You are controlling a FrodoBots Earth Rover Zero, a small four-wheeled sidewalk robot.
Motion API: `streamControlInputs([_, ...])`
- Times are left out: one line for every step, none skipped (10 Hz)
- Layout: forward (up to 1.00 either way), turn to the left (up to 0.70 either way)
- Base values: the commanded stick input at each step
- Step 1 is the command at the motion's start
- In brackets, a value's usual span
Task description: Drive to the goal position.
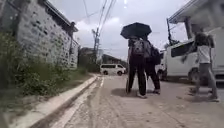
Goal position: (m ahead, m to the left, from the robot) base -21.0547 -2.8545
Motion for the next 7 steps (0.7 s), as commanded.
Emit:
streamControlInputs([0.00, -0.69])
streamControlInputs([0.00, -0.69])
streamControlInputs([0.00, -0.69])
streamControlInputs([0.00, -0.69])
streamControlInputs([0.00, -0.69])
streamControlInputs([0.00, -0.69])
streamControlInputs([0.00, -0.69])
